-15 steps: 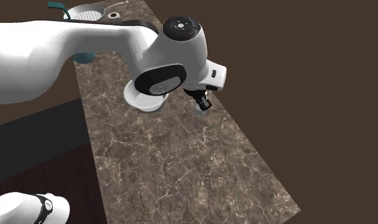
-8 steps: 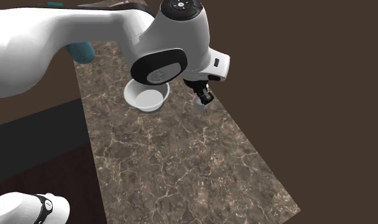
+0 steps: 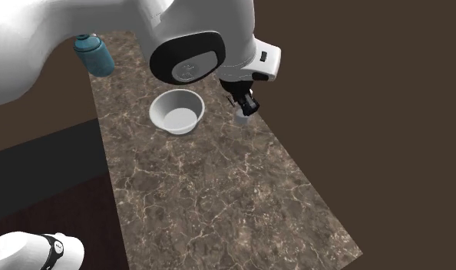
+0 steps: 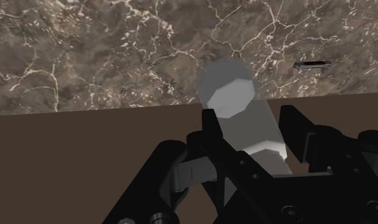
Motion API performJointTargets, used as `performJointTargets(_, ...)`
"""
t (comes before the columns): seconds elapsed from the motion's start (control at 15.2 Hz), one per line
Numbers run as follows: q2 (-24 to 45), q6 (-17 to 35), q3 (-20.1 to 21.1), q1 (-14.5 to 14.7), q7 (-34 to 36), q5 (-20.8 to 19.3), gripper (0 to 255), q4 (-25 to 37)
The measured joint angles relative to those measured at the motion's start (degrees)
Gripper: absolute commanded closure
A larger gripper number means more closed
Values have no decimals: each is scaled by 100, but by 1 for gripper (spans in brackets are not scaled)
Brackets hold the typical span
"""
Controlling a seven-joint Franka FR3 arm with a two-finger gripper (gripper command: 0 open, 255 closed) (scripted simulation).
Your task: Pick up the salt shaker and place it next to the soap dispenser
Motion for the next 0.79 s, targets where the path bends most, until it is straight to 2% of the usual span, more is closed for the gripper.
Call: performJointTargets(0.79, 38, -941, -16, -19, 114, -47, 255, 985)
